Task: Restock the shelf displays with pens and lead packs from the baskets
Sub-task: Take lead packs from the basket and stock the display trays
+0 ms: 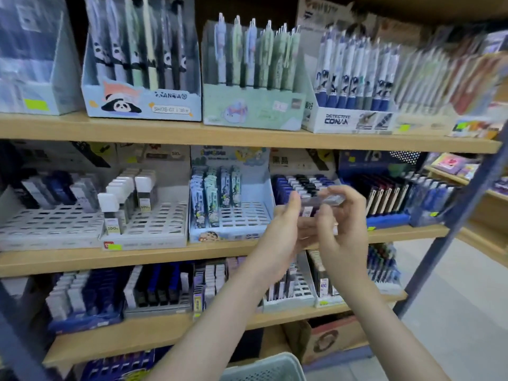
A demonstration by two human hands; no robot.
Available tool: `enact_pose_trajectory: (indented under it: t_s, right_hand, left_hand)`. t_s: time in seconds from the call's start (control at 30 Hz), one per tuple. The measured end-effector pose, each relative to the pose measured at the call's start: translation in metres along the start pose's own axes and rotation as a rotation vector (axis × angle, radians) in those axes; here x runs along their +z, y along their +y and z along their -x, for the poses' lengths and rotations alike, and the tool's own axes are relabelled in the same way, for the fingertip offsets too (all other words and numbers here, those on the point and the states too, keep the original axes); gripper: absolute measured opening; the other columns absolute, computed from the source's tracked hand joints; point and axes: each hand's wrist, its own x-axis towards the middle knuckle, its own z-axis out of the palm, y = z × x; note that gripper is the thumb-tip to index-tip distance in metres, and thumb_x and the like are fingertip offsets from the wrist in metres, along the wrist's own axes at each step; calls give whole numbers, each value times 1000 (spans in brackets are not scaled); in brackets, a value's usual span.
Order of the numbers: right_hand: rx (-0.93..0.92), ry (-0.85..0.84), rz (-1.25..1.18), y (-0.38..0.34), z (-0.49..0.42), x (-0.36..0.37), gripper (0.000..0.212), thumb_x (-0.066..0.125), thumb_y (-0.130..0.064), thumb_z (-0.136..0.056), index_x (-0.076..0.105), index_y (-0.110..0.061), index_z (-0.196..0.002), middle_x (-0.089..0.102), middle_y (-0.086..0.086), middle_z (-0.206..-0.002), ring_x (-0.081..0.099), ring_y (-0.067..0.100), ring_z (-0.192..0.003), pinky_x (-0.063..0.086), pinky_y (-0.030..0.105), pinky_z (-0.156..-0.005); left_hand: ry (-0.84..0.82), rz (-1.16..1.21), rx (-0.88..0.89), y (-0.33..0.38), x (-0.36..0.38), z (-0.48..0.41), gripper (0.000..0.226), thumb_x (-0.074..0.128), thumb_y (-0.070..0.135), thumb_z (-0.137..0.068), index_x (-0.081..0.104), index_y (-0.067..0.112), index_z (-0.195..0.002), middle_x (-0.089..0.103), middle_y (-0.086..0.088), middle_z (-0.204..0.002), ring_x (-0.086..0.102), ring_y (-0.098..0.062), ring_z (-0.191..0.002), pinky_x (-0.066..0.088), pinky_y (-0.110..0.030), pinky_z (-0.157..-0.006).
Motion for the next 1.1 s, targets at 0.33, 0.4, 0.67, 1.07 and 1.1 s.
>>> enact_pose_trajectory:
  t_s: [0.33,0.4,0.67,1.07,1.1]
  right_hand:
    - [543,17,248,86,-22,-51,15,47,-20,-97,50,-16,-112,59,-5,-89,58,12,-86,43,27,-69]
    - [511,-16,284,90,-23,-48,17,47,-19,-97,49,-17,-114,57,-12,-87,55,1,-82,42,23,-68]
    - [341,-254,466,102,-36,-39,24,48,-17,-96,49,-15,-119,59,1,-93,55,11,-82,40,24,-68]
    - [0,-356,728,126,-13,-37,64,52,-16,-95,20,-11,-151,32,10,-152,22,22,-136,22,39,-115]
    - [-34,-320,741,120,-14,-37,63,51,-18,-95,22,-11,-150,31,11,-152,22,24,-137,19,37,-115]
  left_hand:
    - [299,-1707,1177,-64,-39,-75,36,63,13,-87,60,7,-122,59,-15,-127,49,-28,-119,39,-42,-104]
    - [315,-1789,1235,-66,-42,-79,41,60,18,-89,56,10,-129,55,-14,-135,42,-27,-128,30,-42,-109]
    - [299,-1917,1169,-64,-46,-101,56,61,30,-87,45,11,-136,51,-15,-141,46,-28,-131,28,-43,-111]
    - [294,-1954,1052,-62,-38,-93,60,58,31,-89,38,12,-142,46,-15,-144,43,-28,-133,28,-45,-111]
    - [301,-1932,1054,-60,-38,-87,59,57,31,-90,38,13,-142,44,-15,-147,40,-28,-135,27,-46,-111]
